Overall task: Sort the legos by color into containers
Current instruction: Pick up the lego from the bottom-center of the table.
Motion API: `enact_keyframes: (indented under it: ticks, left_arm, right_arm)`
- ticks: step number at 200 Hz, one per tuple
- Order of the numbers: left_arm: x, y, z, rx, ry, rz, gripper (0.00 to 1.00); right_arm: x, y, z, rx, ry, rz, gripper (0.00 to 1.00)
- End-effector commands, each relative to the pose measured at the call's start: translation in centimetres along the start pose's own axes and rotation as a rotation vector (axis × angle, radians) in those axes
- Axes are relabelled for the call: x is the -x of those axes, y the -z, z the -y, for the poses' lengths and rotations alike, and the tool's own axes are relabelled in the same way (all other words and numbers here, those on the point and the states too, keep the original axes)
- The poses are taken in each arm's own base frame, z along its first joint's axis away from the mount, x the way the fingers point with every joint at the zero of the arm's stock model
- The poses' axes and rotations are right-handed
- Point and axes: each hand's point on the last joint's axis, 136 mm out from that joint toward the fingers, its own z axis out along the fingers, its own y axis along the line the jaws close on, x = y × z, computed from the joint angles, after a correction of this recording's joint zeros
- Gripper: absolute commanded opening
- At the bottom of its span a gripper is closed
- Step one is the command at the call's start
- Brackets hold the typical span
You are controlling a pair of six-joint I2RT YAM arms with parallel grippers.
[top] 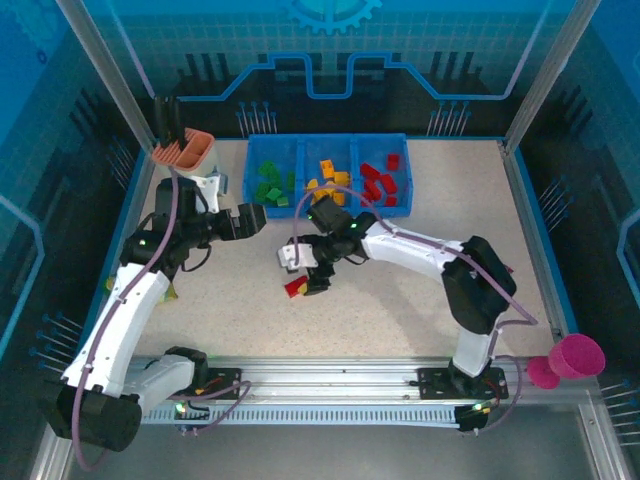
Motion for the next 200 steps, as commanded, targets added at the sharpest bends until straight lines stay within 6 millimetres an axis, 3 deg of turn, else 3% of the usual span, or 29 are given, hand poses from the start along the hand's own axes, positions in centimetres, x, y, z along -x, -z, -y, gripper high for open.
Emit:
enact_keyframes:
  ticks: [1, 43, 96, 122, 152, 165, 184, 200]
  left_arm:
    - [0.3, 0.0, -0.2, -0.006, -0.012, 0.01, 0.99]
    - [0.4, -0.5, -0.7, 0.013, -0.005, 0.005, 0.99]
    - [0.3, -0.7, -1.1, 0.03, -0.008, -0.002, 0.99]
    - [0.4, -0.9, -1.1, 0.027, -0.004, -0.007, 0.99]
    - [0.4, -1.0, -1.1, 0.027, 0.0, -0.01, 0.99]
    - [0.4, -0.9, -1.1, 0.026, 0.0, -0.01, 0.99]
    - [0.4, -0.8, -1.1, 0.03, -0.002, -0.01, 0.99]
    - [0.5, -0.7, -1.1, 0.033, -0.003, -0.009, 0.99]
  right_arm:
    - [-1.2, -2.0, 0.7, -0.027, 0.065, -0.079, 0.85]
    - [-2.1, -4.4, 1.0, -0.032, 0.027, -0.141, 0.84]
    - [-3.5, -6.9, -0.4, 0.028, 0.053, -0.215, 0.78]
    - [-4.4, -7.1, -1.2, 0.057, 0.062, -0.248, 0.66]
    - [-5.3, -7.2, -1.5, 0.059, 0.064, -0.284, 0.39]
    - [-5.8, -7.0, -1.5, 0.051, 0.063, -0.307, 0.32]
    - [-6.8, -5.9, -1.0, 0.015, 0.037, -0.336, 0.24]
    - [-7.6, -3.6, 0.3, -0.059, -0.02, -0.343, 0.2]
